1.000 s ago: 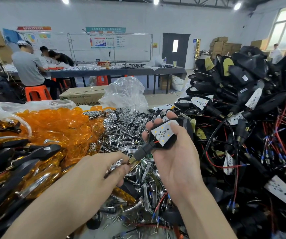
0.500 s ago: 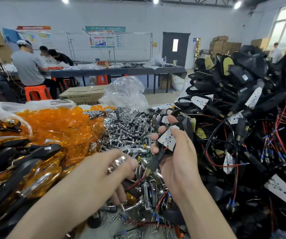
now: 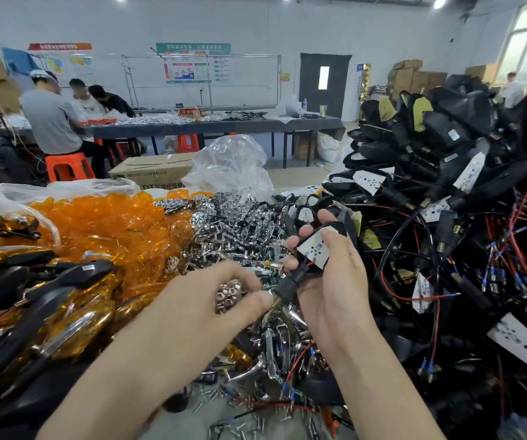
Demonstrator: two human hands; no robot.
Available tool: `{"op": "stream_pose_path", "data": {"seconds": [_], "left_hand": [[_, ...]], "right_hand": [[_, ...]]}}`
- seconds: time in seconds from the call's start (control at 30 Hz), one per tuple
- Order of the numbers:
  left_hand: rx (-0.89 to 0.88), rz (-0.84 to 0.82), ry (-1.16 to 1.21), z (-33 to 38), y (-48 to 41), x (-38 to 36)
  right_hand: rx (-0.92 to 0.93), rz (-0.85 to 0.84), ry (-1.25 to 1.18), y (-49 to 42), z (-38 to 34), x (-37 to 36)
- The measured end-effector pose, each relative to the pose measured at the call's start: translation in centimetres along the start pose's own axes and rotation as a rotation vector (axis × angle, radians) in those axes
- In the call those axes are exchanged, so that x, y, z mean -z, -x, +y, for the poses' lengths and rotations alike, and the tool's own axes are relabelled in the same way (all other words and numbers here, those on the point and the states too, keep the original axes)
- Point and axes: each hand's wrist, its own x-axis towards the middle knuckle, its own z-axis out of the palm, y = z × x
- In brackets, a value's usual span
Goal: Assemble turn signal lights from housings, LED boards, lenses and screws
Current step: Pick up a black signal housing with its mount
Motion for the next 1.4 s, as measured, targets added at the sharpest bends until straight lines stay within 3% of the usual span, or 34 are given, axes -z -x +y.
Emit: {"op": "stream_pose_path", "data": {"seconds": [0.2, 0.43, 0.63, 1.0, 1.17, 1.4], "left_hand": [[-0.037, 0.036, -0.157, 0.3, -0.6, -1.2], [-0.109, 0.235, -0.326, 0.6, -0.7, -1.8], [-0.033, 0.258, -0.373, -0.9, -0.9, -0.9], [0.022, 0.149, -0.485, -1.6, -1.4, -1.9], [0.084, 0.042, -0.257, -1.7, -1.6, -2.2], [0.125, 0.260, -0.030, -2.7, -1.0, -0.7]], "right_hand": [[0.027, -0.008, -0.021, 0.0, 0.2, 0.0], [-0.009, -0.128, -0.068, 0.2, 0.8, 0.2], [-0.231, -0.313, 0.085, 0.5, 0.6, 1.4], [-0.328, -0.443, 0.155, -0.6, 0.2, 3.4], [-0.325, -0.368, 0.194, -0.8, 0.5, 3.4], [-0.293, -0.296, 0.286, -0.6, 0.8, 3.1]]}}
